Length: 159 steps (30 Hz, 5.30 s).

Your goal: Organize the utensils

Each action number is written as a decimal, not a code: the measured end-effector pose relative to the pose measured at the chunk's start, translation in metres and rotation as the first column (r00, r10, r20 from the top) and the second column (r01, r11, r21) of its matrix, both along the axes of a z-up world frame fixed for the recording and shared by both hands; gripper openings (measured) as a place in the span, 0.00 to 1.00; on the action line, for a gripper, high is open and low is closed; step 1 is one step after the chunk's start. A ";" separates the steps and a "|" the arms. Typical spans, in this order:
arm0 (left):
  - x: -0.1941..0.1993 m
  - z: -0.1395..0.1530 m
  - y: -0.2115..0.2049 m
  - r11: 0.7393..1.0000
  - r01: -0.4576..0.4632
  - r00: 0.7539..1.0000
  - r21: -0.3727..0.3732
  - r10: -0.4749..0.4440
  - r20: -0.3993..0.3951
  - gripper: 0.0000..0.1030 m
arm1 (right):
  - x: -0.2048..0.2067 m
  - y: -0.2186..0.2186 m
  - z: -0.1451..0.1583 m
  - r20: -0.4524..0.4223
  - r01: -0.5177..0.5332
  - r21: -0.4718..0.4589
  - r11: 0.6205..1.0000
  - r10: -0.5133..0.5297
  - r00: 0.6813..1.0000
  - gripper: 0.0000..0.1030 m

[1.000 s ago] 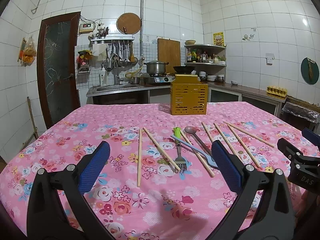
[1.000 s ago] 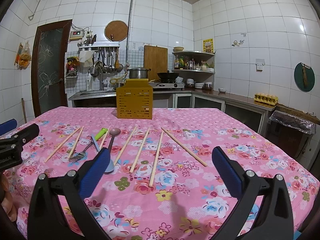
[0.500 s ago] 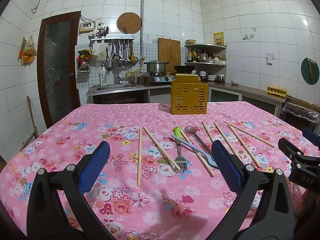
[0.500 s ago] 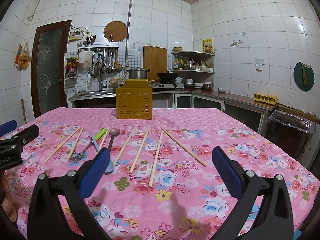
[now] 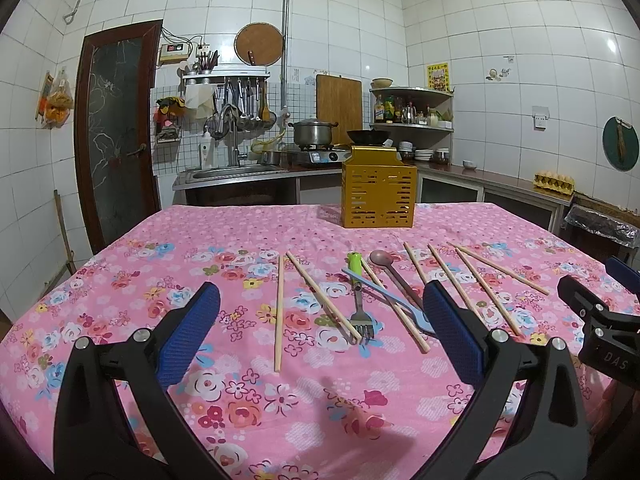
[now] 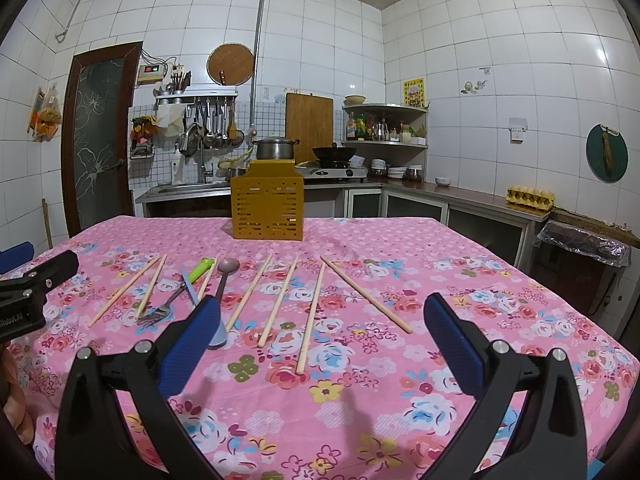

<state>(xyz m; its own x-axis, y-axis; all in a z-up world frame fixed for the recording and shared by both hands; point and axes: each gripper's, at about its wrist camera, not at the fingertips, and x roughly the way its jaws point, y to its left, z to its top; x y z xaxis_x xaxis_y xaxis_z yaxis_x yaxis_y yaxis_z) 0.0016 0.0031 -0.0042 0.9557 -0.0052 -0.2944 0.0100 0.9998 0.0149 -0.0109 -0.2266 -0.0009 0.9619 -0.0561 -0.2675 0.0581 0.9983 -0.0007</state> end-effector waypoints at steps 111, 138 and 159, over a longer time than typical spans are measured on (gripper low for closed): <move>0.258 -0.046 0.022 0.996 -0.077 0.841 -0.044 0.041 -0.540 0.52 | 0.263 -0.016 -0.048 -0.541 0.060 0.045 0.997 -0.027 0.840 0.45; 0.270 -0.051 0.015 0.998 -0.041 0.792 -0.040 0.008 -0.611 0.21 | 0.271 -0.013 -0.053 -0.571 -0.002 0.096 0.995 0.057 0.819 0.24; 0.309 -0.050 0.024 0.993 -0.076 0.722 -0.085 -0.004 -0.692 0.21 | 0.291 -0.014 -0.052 -0.593 0.015 0.101 0.995 0.048 0.804 0.24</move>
<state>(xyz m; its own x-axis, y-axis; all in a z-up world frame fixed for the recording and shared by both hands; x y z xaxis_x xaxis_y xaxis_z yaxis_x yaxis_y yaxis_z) 0.3102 0.0270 -0.0546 0.4876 -0.0424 -0.8721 -0.0586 0.9950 -0.0812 0.2801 -0.2403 -0.0529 0.6134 0.0143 -0.7896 0.0615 0.9959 0.0659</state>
